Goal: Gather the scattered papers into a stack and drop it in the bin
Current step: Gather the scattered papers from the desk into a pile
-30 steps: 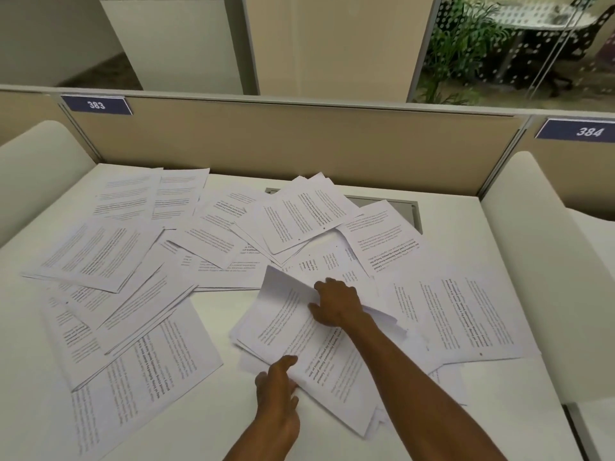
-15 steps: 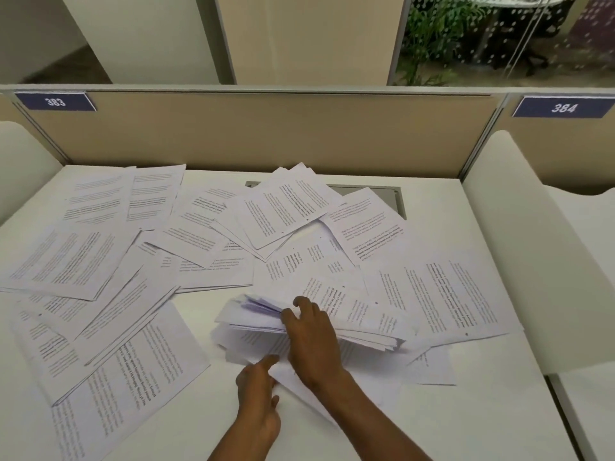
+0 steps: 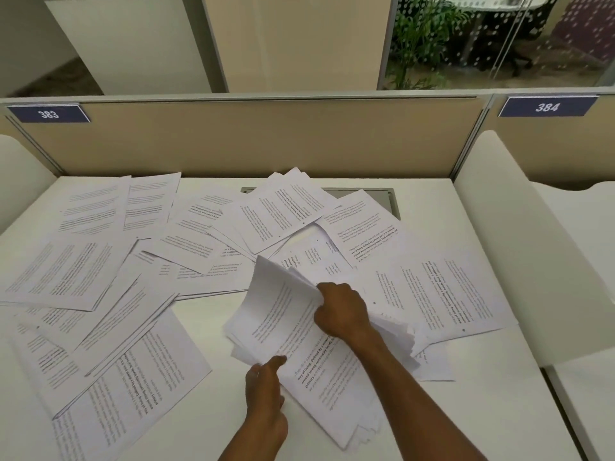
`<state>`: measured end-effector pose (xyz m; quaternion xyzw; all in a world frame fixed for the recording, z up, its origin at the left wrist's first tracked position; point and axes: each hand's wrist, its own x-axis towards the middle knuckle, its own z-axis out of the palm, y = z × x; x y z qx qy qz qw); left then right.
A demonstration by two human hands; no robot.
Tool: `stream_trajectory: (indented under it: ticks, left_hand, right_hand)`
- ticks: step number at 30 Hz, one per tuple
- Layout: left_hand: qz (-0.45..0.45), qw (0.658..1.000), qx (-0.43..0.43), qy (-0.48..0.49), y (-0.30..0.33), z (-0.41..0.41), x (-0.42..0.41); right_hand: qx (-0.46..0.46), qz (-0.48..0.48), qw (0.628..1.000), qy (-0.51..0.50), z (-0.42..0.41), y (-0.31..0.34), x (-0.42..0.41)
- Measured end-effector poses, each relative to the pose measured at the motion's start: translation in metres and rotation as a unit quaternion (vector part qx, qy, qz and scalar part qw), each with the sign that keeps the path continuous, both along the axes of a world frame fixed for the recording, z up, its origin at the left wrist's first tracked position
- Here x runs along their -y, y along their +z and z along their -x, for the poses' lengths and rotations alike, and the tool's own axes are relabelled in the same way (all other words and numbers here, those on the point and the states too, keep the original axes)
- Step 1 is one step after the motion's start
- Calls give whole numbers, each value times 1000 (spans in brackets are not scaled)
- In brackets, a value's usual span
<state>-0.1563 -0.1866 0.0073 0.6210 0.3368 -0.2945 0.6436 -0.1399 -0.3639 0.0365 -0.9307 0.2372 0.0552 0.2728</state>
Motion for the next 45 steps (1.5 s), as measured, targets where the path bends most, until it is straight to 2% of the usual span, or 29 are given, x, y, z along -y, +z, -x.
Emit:
stream_trajectory:
  ticks: [6, 10, 14, 18, 21, 23, 28, 30, 32, 34, 37, 39, 41, 45]
  left_hand:
    - [-19, 998, 43, -34, -4, 2, 8]
    - [-8, 997, 51, -54, -6, 11, 17]
    - [4, 997, 39, -70, -8, 20, 30]
    - [24, 998, 21, -63, -18, 12, 28]
    - [31, 997, 19, -62, -31, 8, 21]
    - [29, 997, 18, -69, -34, 8, 19]
    - [33, 997, 24, -64, -32, 10, 14]
    - [26, 996, 69, -46, -22, 7, 6]
    - [37, 992, 119, -24, -11, 2, 4]
    - [87, 977, 196, -15, 8, -7, -6]
    - [143, 930, 329, -75, 37, -25, -20]
    - [115, 897, 401, -145, 55, -35, -32]
    - [80, 867, 451, -199, 66, -39, -41]
    - [15, 849, 455, -270, 52, -30, -51]
  right_hand:
    - [10, -111, 993, -48, 29, -13, 48]
    - [-11, -56, 998, -27, 32, -32, 71]
    - [-75, -63, 995, -10, 23, -36, 73]
    - [-59, -49, 997, -30, 19, -37, 65]
    - [-85, -6, 996, -12, 21, -28, 56]
    - [-67, 25, 997, 15, 26, -16, 49]
    - [59, -12, 996, 63, 49, 16, 17]
    - [126, -36, 989, 68, 55, 29, 2]
    - [195, -126, 971, 53, 69, 44, 3]
    - [272, -243, 930, 34, 80, 58, 3]
    - [350, -347, 870, -10, 96, 71, 5]
    - [373, -357, 855, -40, 102, 72, 4]
    - [386, -336, 856, -68, 107, 65, 2]
    - [369, -349, 854, -114, 121, 36, -7]
